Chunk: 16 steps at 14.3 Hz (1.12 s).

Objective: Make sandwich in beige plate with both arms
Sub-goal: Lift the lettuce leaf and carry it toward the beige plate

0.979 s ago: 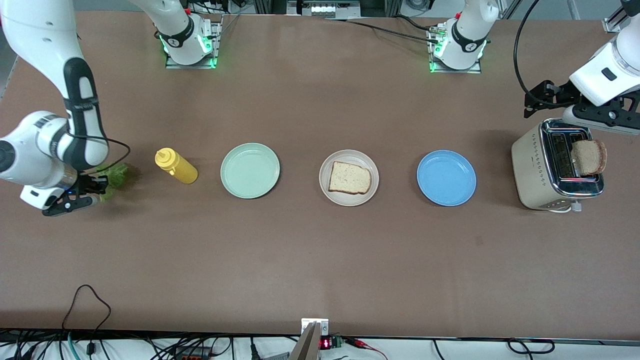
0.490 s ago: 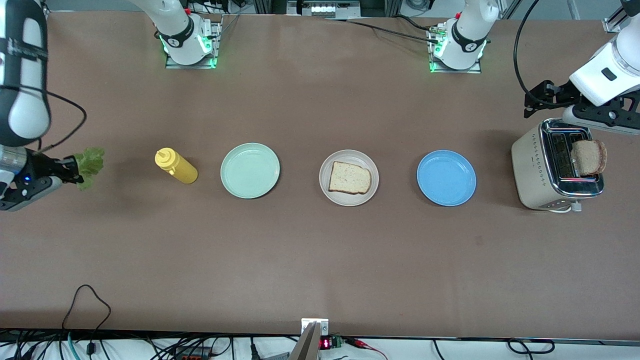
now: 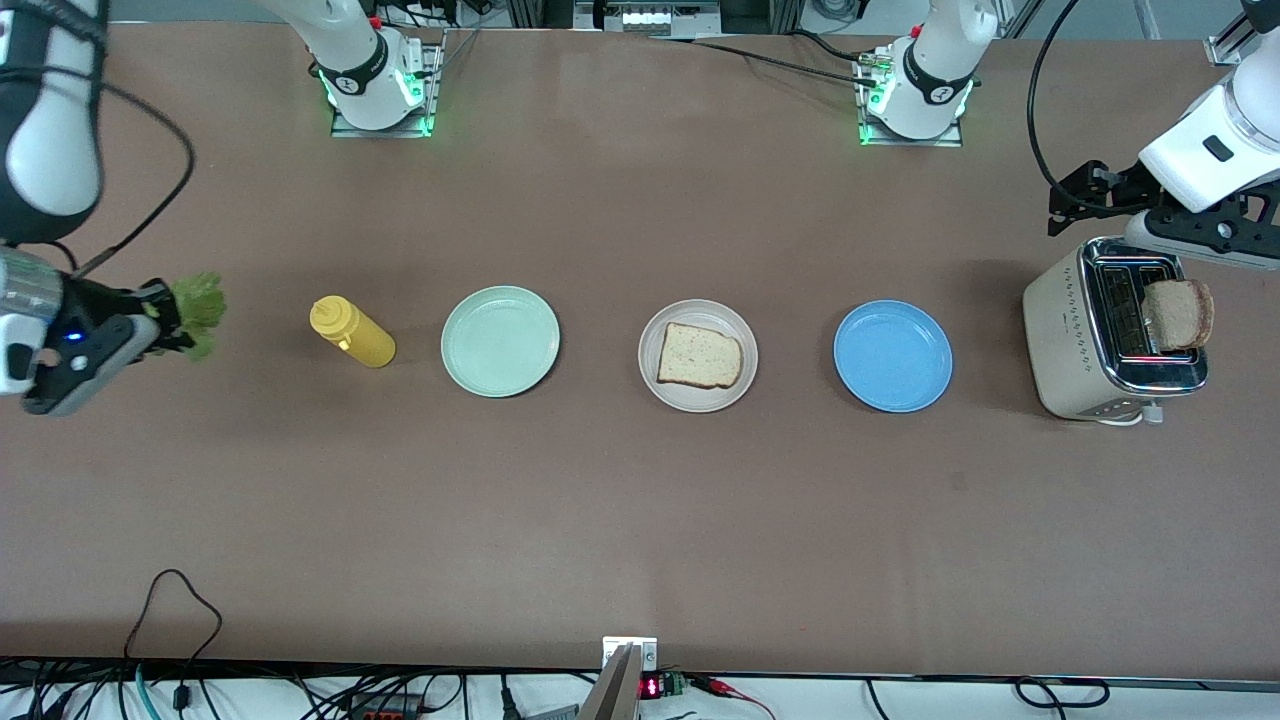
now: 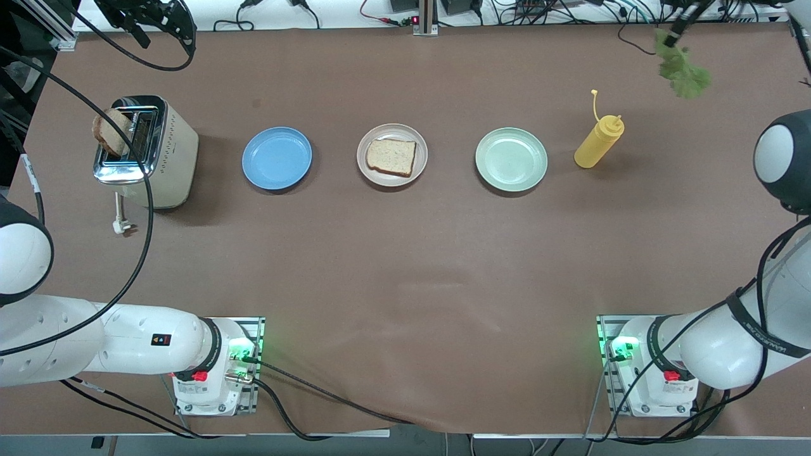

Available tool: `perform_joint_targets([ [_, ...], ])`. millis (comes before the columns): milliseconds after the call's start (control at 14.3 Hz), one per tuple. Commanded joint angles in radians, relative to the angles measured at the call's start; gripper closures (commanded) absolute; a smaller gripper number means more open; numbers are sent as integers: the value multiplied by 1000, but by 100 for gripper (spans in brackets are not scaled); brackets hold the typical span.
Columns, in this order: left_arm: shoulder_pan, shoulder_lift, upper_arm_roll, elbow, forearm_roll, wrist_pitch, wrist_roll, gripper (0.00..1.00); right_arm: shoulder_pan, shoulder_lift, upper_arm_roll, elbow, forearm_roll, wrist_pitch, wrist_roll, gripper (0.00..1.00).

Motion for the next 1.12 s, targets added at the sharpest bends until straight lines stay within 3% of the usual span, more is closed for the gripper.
perform_joint_targets([
  [0, 0, 14, -2, 30, 5, -20, -10, 0, 106, -18, -6, 3, 3, -18, -25, 100],
  [210, -1, 14, -2, 30, 5, -20, -10, 0, 201, -15, -8, 27, 21, -4, -18, 100],
  [420, -1, 14, -2, 30, 5, -20, -10, 0, 256, 8, 3, 46, 130, 38, 24, 100],
  [560, -1, 14, -2, 30, 5, -20, -10, 0, 273, 23, 78, 46, 173, 115, 96, 100],
  [1049, -1, 14, -2, 30, 5, -20, -10, 0, 280, 155, 337, 50, 173, 451, 324, 100],
])
